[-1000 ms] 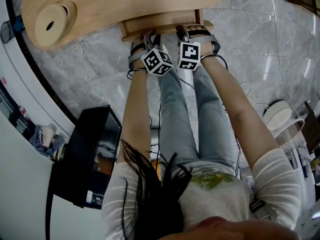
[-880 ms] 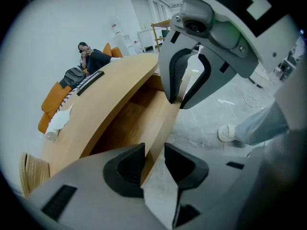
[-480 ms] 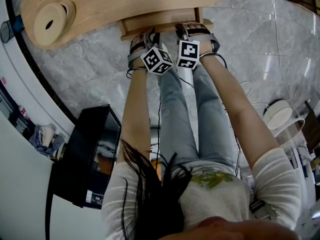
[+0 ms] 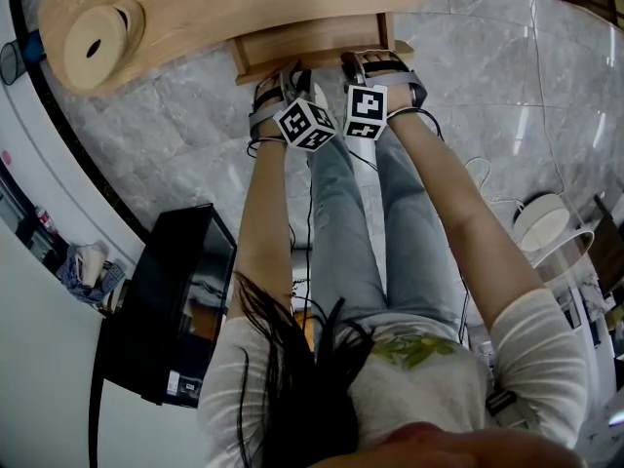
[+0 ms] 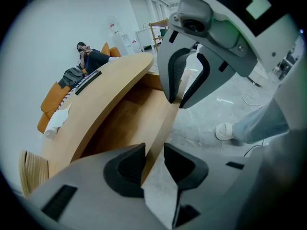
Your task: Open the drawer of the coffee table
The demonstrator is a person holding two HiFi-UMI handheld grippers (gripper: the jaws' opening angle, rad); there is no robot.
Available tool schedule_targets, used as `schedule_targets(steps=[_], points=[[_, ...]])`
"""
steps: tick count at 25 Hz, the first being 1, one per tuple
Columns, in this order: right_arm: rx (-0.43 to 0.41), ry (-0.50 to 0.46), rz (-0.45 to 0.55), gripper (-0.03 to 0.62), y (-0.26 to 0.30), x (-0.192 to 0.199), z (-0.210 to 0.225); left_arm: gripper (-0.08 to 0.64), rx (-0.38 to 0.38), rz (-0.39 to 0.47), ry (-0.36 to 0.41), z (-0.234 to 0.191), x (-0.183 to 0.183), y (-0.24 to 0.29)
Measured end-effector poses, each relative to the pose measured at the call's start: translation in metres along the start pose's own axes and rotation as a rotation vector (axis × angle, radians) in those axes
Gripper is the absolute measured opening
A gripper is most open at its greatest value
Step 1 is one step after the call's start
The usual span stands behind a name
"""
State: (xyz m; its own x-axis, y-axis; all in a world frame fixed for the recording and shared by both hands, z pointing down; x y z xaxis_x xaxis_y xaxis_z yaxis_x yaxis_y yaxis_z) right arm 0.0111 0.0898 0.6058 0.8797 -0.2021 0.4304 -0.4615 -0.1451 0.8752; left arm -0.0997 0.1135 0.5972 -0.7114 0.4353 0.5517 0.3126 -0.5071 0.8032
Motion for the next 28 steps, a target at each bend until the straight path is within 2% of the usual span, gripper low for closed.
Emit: schedule_targets(steps=[6, 22, 28], points=[[0.005, -0.005, 0.000, 0.072, -0.002, 0.001, -0.011, 0.126, 0.015, 0.002, 0.024, 0.010, 0.004, -0.003], [-0.003, 0.007, -0.007, 0.072, -0.001, 0.000, -0.011, 0.126, 0.003, 0.003, -0.007, 0.010, 0.004, -0.005], [-0.019, -0.010, 0.004, 0.071, -0.002, 0.003, -0.014, 0.123, 0.018, 0.005, 0.006, 0.013, 0.005, -0.006]])
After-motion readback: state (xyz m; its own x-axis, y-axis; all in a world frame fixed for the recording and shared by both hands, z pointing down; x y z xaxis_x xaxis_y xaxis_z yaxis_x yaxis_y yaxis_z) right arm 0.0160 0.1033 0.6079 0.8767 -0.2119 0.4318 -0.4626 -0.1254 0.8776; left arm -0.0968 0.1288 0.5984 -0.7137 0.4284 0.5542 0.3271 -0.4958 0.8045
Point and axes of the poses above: the fingertips, and each gripper's own axes: y forward along the fingers, z to its right, x out of its underside, the point moved 10 cm from there along -y, backward along the fingers, and after that the axes turned 13 degrees about z, right-handed, at the moved point
